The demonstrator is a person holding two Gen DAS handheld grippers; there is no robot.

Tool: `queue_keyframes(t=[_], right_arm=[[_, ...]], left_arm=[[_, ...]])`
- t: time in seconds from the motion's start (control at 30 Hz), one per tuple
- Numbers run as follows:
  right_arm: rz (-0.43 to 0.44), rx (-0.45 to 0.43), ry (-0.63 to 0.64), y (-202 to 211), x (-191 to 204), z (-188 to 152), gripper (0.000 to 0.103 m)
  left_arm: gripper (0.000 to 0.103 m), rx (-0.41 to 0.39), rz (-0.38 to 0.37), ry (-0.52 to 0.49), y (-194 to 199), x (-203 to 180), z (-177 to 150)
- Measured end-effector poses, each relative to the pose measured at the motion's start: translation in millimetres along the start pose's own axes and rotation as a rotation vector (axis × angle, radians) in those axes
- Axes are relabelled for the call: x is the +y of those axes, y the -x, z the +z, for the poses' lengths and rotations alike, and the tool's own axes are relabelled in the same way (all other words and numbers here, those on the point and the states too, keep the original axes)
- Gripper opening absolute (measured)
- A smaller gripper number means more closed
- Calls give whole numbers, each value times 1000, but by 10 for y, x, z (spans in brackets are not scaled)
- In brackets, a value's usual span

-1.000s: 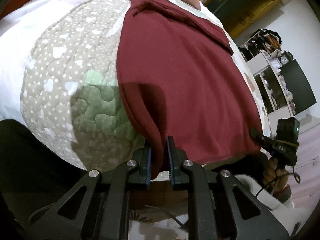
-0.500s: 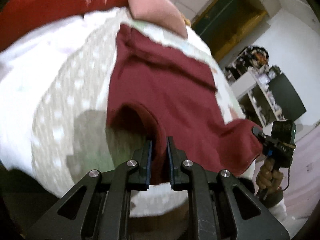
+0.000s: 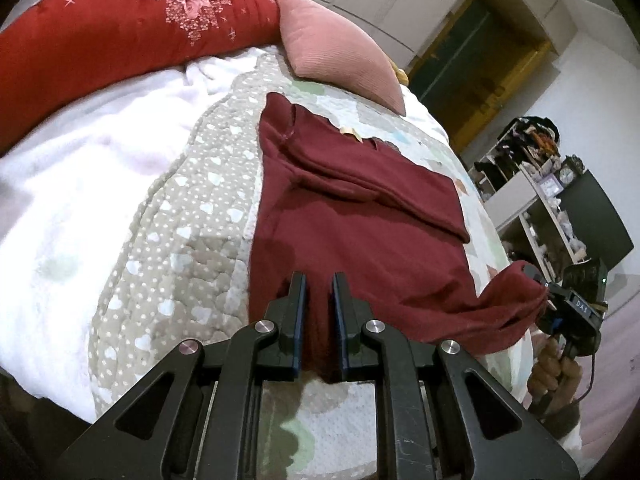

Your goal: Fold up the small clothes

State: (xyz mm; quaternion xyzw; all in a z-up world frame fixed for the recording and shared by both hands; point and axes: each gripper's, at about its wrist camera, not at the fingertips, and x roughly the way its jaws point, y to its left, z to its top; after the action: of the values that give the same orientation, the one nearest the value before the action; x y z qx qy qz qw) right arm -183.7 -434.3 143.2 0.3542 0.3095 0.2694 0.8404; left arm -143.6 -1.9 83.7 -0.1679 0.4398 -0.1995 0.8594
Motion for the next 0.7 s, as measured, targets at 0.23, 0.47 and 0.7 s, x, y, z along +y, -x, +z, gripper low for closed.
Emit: queue_keyframes(t=[0.23,0.47,0.7], right_arm=[[-36,0,8,-118,7,142,12],[-40,7,-11,-167,-34,181,12],[-39,18,-10,-133,-25,108,12]], left_arm=[[12,-15,6,35,-65,82,179],[18,13,-92,162,-82,271,223],[69,2,-225,238,9,364,168]])
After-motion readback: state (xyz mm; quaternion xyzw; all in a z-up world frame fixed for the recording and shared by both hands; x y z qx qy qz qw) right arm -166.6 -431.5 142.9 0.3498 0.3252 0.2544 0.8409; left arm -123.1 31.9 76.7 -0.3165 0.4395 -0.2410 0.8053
